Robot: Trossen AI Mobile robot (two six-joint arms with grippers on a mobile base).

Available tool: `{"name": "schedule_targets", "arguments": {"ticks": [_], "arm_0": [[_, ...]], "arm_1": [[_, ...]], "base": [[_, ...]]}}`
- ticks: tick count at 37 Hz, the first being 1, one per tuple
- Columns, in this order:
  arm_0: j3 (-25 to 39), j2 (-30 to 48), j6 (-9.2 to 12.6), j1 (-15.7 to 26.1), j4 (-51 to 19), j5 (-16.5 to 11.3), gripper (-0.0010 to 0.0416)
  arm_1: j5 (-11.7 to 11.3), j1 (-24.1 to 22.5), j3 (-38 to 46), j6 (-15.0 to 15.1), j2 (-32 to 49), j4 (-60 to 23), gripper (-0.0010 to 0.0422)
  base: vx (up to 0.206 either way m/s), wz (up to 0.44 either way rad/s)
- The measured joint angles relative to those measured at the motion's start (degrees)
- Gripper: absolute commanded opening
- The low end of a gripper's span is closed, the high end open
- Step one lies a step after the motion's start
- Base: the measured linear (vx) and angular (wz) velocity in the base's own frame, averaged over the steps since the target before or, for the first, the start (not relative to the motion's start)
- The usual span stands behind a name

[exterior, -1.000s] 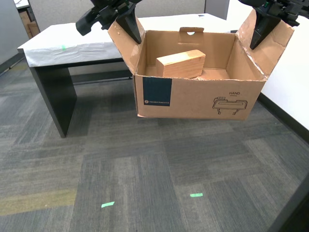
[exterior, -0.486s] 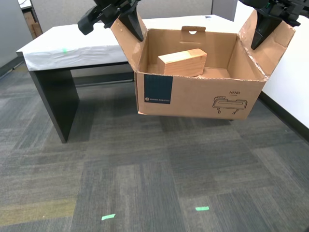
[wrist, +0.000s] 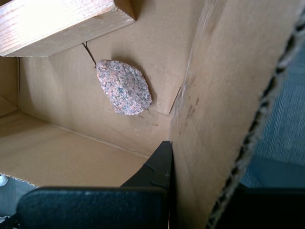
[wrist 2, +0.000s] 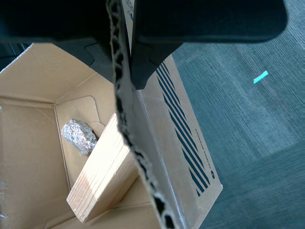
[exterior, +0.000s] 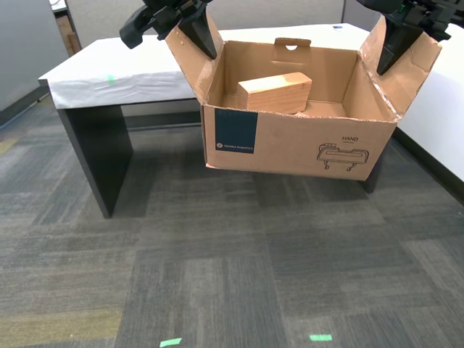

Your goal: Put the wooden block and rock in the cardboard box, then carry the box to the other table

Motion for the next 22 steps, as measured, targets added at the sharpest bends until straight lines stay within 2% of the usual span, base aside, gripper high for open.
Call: {"name": "schedule_targets", "arguments": {"ticks": [7, 11, 17, 22], "arm_0": [[0.0, 0.0, 0.0, 0.0, 0.0, 0.0, -0.0001], [0.0, 0.0, 0.0, 0.0, -0.1, 0.0, -0.0001], [0.0, 0.0, -0.1, 0.0, -0.1, 0.0, -0.0001], [0.0, 0.0, -1.3, 0.0, -0.1, 0.0, -0.0001]], "arm_1": [[0.0, 0.0, 0.0, -0.1, 0.0, -0.4, -0.0001], [0.0, 0.0, 0.0, -1.4, 0.0, -0.8, -0.0001], [0.0, 0.0, -0.2, -1.9, 0.0, -1.1, -0.0001], [0.0, 0.0, -0.3, -4.4, 0.0, -1.0, -0.0001]], "base": [[0.156, 0.063], [0.166, 0.046], [0.174, 0.032], [0.185, 0.022]]}}
